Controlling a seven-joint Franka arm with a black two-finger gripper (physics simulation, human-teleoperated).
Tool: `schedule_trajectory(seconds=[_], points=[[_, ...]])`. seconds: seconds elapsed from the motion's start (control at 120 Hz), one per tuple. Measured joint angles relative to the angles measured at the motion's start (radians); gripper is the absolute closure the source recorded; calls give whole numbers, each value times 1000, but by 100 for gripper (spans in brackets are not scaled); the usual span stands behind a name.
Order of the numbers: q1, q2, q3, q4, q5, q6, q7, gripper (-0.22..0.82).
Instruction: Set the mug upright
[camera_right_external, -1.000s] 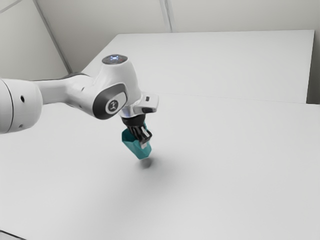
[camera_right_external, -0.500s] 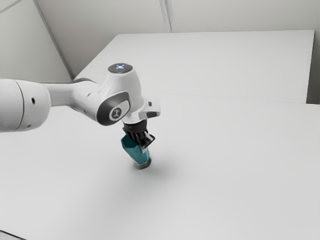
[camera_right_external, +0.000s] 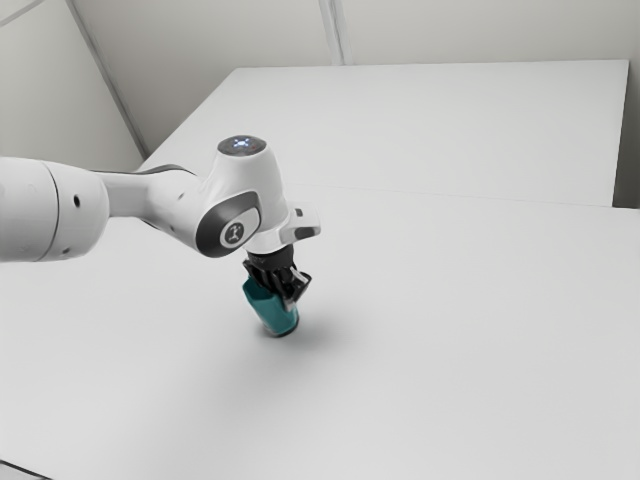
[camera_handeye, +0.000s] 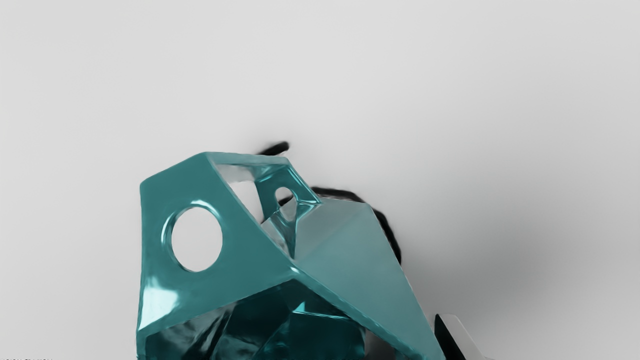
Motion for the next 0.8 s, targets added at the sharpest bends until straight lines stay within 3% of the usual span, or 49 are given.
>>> schedule_trajectory(seconds=[0.142, 0.292, 0.517, 0.7, 0.8], points=[[0, -10, 0, -1, -2, 3, -16, 33], [0, -61, -4, -4, -3, -2, -28, 16], [-7, -139, -9, 39, -16, -76, -40, 6], [-24, -127, -4, 321, -53, -277, -45, 2], [-76, -94, 40, 506, -76, -417, -47, 2]])
